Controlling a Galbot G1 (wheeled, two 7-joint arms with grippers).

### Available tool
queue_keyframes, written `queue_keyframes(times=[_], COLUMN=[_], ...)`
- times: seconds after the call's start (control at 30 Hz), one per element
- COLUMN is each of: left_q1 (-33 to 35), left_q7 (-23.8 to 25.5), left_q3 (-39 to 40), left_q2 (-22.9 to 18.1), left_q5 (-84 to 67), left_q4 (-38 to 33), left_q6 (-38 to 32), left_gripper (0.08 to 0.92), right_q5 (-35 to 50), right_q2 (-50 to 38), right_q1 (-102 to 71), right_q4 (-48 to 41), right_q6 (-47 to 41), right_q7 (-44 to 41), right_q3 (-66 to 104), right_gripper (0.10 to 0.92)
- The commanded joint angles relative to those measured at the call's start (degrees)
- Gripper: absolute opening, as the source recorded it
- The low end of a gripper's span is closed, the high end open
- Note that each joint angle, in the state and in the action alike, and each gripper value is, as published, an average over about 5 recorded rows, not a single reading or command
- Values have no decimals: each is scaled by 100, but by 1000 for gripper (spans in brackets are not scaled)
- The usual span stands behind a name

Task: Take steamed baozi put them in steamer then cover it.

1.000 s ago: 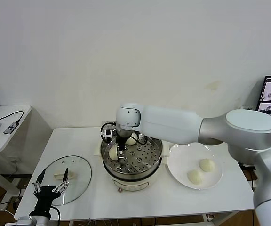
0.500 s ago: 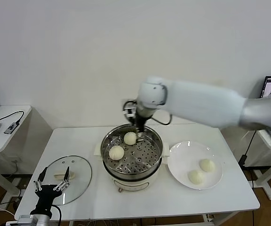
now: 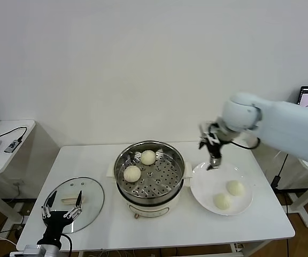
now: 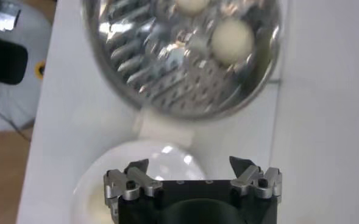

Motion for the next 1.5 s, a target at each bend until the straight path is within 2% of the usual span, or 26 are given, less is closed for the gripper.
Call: queue_keyframes(times=[0.03,0.53,1.5], left_q1=[10,54,-1], left_q7=[0,8,-12], left_q3=[5,-21,-43], left_q2=[-5,20,0], left_q5=[30,57,40], left_q4=[-2,65,132], left_q6=[7,10,-74], left_gripper=[823,823,823], right_q5=[-810,-1429,-1808], right_q2=[-1063,-752,202], right_q1=[-1253,-3025,-3579], right_q4=[256,-354,-1220], right_q6=[454,720,693], right_q7=[-181,-51,256], right_q3=[724,1747,2082], right_gripper=[823,823,823])
